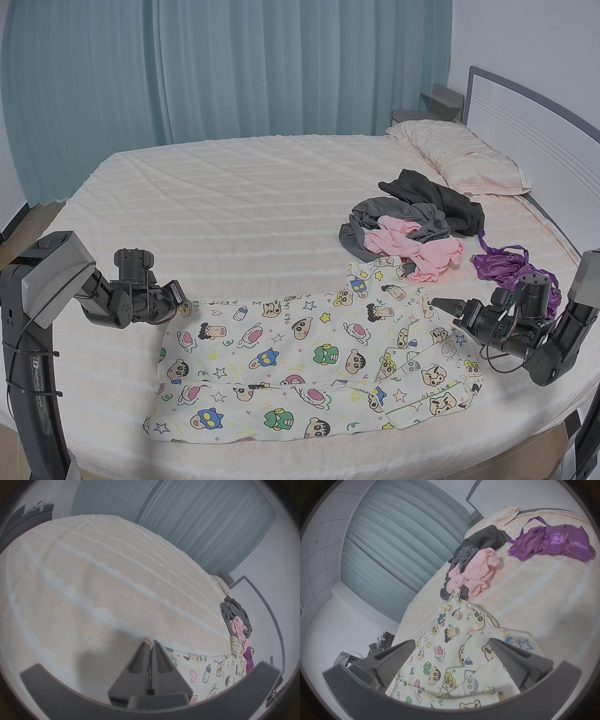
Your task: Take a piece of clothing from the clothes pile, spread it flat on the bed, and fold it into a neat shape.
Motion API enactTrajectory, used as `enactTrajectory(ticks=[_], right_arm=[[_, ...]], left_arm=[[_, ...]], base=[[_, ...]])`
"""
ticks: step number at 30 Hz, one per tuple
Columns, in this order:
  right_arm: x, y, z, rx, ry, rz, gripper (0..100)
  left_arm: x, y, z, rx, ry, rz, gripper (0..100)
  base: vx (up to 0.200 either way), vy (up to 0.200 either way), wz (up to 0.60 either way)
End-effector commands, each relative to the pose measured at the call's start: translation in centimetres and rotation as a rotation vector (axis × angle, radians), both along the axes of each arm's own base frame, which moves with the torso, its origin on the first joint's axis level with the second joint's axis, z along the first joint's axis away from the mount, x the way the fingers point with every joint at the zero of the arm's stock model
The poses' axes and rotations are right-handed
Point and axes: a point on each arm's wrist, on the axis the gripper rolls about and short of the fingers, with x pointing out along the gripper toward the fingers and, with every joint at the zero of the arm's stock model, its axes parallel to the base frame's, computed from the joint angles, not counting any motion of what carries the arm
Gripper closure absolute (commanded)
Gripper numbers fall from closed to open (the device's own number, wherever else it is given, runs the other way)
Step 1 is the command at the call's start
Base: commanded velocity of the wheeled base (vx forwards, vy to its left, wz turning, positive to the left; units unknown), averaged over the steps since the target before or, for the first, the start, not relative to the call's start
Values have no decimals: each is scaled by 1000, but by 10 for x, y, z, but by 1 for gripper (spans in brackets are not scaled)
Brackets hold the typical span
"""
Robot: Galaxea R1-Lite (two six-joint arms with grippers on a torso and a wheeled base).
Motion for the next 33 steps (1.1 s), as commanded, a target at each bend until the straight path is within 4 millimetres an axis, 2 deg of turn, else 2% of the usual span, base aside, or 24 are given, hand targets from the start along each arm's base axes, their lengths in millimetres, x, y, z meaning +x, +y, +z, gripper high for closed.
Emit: enactTrajectory(ticks=[1,2,4,5,7,8,9,10,13,20,22,27,33], right_arm=[[40,6,4,-5,6,5,0],[40,6,4,-5,6,5,0],[62,14,1,-20,23,24,0],[63,14,1,-21,22,24,0],[82,17,-2,-59,33,42,0],[82,17,-2,-59,33,42,0],[95,20,-3,-99,47,58,0],[96,20,-3,-103,47,58,0],[114,34,-7,-176,52,43,0],[133,48,-21,-324,22,97,0],[146,51,-21,-374,4,87,0],[165,59,-26,-377,-15,87,0],[178,62,-29,-387,-40,90,0]], left_arm=[[-4,3,11,12,-16,27,100],[-4,3,11,12,-16,27,100],[-9,0,22,-3,-29,32,100],[-9,0,23,-3,-31,32,100],[-12,-1,32,-11,-46,37,100],[-12,-1,32,-11,-46,37,100],[-15,-1,37,-13,-53,38,100],[-15,-1,37,-13,-52,38,100],[-19,1,42,-12,-52,43,100],[-25,0,44,10,-42,66,100],[-28,-7,43,11,-33,50,100],[-32,-9,42,11,-20,48,100],[-33,-9,41,11,-16,48,100]], base=[[0,0,0],[0,0,0],[0,0,0],[0,0,0],[0,0,0],[0,0,0],[0,0,0],[0,0,0],[0,0,0],[0,0,0],[0,0,0],[0,0,0],[0,0,0]])
